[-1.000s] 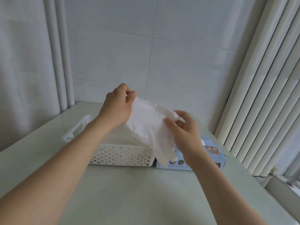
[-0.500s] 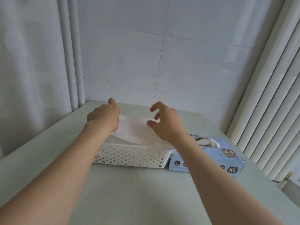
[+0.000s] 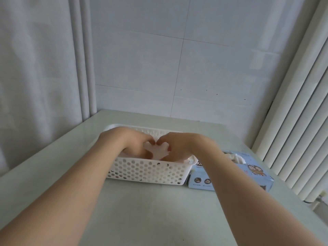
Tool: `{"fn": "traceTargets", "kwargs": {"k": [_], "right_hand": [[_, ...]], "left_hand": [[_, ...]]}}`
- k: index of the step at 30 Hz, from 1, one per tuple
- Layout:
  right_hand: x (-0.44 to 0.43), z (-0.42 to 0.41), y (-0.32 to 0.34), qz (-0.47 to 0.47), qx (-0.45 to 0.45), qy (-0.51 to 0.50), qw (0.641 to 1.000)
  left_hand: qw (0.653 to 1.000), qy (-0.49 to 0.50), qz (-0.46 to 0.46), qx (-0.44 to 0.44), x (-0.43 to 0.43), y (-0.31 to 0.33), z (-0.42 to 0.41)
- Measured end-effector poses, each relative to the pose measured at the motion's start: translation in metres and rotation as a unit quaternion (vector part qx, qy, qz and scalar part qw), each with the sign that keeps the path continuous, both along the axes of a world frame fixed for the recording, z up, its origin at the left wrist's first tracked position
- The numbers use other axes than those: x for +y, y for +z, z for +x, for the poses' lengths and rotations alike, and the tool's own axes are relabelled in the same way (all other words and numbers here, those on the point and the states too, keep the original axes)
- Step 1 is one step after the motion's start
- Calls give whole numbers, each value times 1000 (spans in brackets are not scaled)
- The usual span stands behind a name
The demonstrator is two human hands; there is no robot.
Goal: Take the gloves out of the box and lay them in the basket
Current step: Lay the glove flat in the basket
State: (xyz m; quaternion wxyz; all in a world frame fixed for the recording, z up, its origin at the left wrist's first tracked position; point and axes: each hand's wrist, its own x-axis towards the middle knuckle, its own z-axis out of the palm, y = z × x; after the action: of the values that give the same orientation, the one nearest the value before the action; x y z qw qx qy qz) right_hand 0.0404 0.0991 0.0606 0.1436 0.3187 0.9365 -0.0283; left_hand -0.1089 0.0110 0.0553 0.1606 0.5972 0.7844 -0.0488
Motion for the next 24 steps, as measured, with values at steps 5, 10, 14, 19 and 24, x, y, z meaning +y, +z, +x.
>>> {"fn": "traceTargets", "kwargs": {"k": [5, 10, 14, 19, 24], "right_hand": [[13, -14, -25, 11, -9, -40, 999], [7, -4, -16, 4, 14, 7, 1000], [1, 22, -3, -29, 168, -3, 985], [10, 49, -16, 29, 435, -28, 900], [23, 89, -33, 84, 473, -69, 875]], "left_hand": [[998, -33, -53, 19, 8, -9, 3], [999, -29, -39, 21, 14, -14, 1], [1000, -4, -3, 23, 3, 4, 9], [993, -65, 103, 3, -6, 27, 35], [953, -135, 270, -31, 5, 13, 91]]}}
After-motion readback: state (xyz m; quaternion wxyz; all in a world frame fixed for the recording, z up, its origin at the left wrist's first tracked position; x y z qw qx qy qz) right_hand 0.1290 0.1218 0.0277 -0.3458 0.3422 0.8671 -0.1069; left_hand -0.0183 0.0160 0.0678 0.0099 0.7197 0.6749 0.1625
